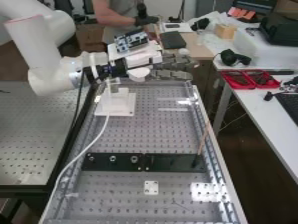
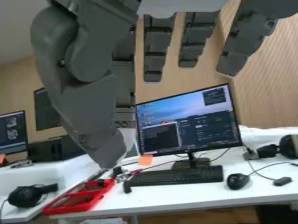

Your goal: Grab the paper clip and place it in the clear container

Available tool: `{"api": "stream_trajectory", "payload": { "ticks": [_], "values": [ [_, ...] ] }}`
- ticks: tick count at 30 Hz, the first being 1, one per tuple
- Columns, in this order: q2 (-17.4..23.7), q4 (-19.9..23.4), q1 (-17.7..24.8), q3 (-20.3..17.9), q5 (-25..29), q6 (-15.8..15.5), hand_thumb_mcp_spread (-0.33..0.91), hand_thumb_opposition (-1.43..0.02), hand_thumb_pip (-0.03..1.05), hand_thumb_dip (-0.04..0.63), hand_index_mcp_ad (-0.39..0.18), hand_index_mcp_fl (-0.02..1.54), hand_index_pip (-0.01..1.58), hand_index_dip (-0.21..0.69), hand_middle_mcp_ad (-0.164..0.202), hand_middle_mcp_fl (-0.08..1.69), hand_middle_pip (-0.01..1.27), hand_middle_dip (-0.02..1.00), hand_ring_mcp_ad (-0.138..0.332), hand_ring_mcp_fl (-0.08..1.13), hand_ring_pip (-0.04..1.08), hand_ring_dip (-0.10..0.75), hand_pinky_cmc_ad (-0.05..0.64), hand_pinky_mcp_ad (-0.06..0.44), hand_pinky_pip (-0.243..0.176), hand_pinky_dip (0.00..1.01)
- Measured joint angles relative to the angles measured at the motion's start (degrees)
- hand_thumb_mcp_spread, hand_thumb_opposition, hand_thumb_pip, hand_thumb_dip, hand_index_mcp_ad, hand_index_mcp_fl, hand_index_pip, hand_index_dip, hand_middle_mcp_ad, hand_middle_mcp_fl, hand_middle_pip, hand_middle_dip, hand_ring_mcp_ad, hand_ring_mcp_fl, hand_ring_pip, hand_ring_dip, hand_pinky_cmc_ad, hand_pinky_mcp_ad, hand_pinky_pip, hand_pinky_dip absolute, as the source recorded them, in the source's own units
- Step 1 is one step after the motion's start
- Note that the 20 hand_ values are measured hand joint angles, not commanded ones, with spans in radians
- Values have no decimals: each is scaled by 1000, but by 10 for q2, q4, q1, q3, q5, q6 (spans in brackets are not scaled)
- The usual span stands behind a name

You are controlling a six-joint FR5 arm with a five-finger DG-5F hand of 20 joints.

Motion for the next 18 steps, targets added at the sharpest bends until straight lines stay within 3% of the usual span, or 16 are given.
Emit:
{"api": "stream_trajectory", "payload": {
  "ticks": [10,18],
  "values": [
    [-50,7,54,24,51,13,525,-988,531,279,-159,785,1190,63,-19,232,126,173,87,63,117,73,346,265,37,154],
    [-102,-28,92,61,78,18,525,-988,531,279,-159,785,1190,63,-19,232,126,173,86,63,113,80,346,265,37,154]
  ]
}}
